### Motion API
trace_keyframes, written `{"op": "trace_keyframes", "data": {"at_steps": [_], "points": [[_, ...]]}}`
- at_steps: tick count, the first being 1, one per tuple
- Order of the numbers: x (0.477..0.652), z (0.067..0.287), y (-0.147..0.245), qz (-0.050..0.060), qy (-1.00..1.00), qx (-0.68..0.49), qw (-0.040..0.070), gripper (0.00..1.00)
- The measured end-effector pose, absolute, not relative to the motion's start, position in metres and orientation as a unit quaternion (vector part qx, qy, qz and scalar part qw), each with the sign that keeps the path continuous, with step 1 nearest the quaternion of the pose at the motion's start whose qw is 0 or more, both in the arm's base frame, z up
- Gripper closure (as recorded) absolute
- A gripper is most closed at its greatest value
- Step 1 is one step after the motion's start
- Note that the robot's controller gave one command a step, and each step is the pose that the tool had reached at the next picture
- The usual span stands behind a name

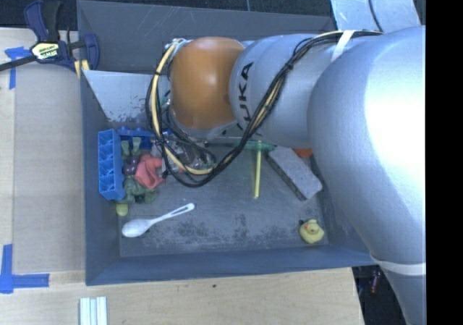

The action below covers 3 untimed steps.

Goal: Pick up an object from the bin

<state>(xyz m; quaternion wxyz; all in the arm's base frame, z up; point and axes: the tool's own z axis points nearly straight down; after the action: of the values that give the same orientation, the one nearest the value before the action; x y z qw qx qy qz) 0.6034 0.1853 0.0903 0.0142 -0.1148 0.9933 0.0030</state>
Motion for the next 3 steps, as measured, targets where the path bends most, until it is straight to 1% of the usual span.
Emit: {"op": "trace_keyframes", "data": {"at_steps": [1,2,3], "points": [[0.602,0.103,0.185,0.002,0.993,-0.115,0.012,1.0],[0.601,0.136,0.184,0.002,0.993,-0.115,0.01,1.0],[0.603,0.174,0.185,0.003,0.993,-0.114,0.013,1.0]]}}
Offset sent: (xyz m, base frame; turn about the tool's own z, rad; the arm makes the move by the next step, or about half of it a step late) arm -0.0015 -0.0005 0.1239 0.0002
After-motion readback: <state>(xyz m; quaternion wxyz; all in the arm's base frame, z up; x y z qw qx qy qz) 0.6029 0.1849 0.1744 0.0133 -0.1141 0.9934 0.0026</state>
